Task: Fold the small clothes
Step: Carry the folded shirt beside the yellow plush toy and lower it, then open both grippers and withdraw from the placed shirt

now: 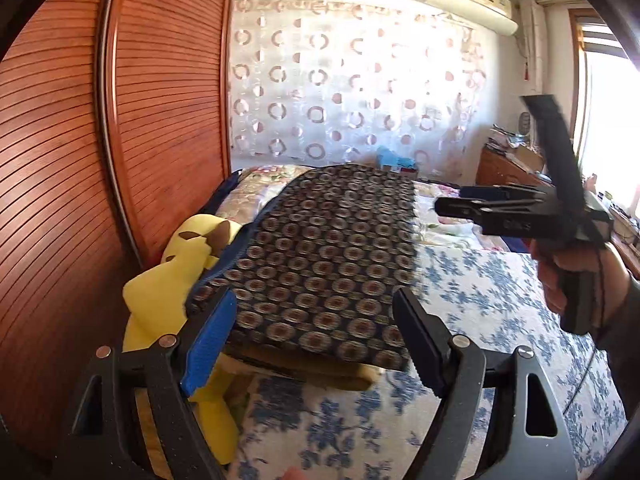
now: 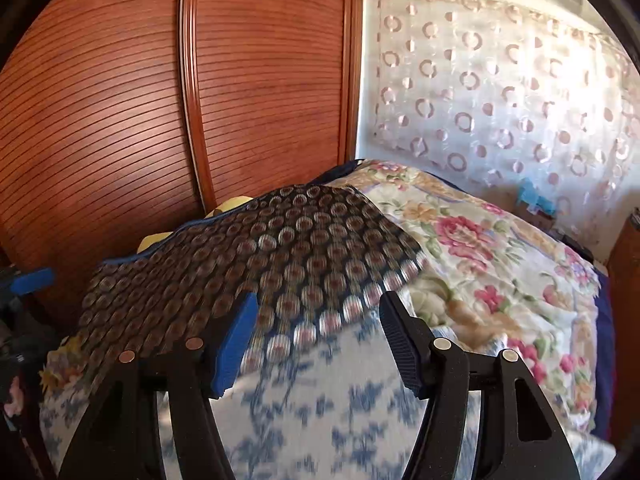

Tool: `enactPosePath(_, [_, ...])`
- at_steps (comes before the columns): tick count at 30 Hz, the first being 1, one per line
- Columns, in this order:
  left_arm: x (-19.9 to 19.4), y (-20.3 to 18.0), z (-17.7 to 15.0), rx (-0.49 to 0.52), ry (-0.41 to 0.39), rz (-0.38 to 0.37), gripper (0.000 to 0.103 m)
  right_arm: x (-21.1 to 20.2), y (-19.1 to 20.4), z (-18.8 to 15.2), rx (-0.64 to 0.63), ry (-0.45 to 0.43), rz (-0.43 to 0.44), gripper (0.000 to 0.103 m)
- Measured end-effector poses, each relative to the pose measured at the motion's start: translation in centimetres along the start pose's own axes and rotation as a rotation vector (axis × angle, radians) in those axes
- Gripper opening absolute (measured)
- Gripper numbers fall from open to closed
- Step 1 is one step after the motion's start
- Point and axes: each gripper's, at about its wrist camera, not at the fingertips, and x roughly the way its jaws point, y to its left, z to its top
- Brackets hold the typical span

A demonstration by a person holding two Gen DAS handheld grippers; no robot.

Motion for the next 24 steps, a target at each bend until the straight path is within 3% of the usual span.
enactPosePath(6, [-0.5, -3.2, -0.7, 0.025, 0.013, -0.050, 0.081, -7.4, 0.9, -4.6, 0.076, -0.036, -0.065, 0.070])
enactPosePath(15, [-1.5, -8.7, -0.5, 0.074, -0.010, -0.140, 0.081, -20.2, 1.9, -11.8, 0.236, -0.132, -0.337, 0.078])
enactPosePath(24, [-3.1, -12.5, 0.2, 0.114, -0.041, -0.189, 0.081, -26.9, 3.7, -14.2, 0.297, -0.179, -0.442, 0.078])
